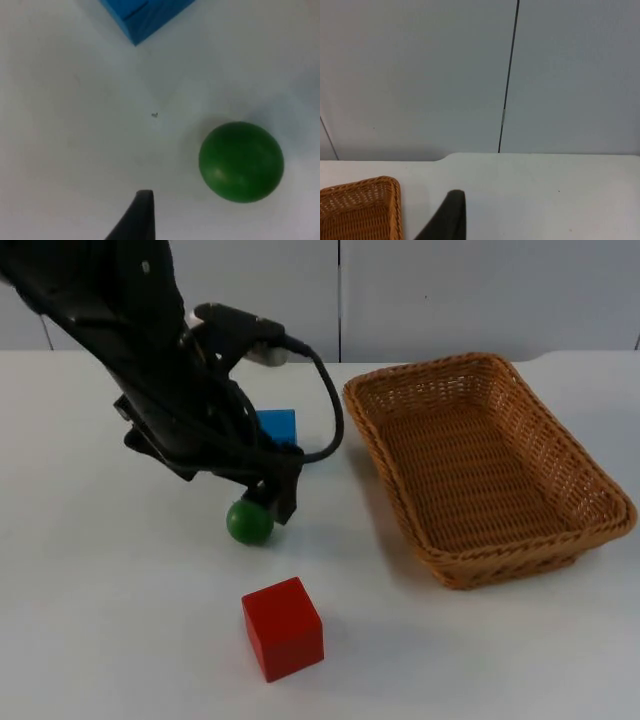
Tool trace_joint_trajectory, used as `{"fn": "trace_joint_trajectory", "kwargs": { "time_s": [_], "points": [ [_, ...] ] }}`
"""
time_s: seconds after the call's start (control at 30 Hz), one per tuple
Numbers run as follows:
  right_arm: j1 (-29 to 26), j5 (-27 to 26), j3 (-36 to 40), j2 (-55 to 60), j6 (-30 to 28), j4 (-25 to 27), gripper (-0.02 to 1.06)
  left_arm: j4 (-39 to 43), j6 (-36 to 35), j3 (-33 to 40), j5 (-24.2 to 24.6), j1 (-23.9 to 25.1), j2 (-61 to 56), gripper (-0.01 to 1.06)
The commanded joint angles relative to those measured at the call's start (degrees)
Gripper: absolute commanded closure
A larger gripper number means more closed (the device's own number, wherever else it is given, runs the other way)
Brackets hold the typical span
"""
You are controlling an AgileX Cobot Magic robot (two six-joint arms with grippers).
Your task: Place all geometric objects except the red cube into the basket.
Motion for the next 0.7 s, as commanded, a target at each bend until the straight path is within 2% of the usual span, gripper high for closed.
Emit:
{"fn": "trace_joint_trajectory", "kwargs": {
  "time_s": [0.0,0.43,0.67],
  "points": [
    [-0.3,-0.8,-0.5,-0.2,-0.3,-0.3,-0.01,-0.8,-0.6,0.1,-0.9,-0.3,0.8,0.00],
    [-0.3,-0.9,-0.5,-0.2,-0.3,-0.1,-0.01,-1.1,-0.6,-0.9,-8.4,-0.3,3.3,0.00],
    [-0.3,-1.0,-0.5,-0.2,-0.3,-0.1,-0.01,-1.2,-0.6,-0.9,-7.3,-0.3,5.5,0.00]
  ]
}}
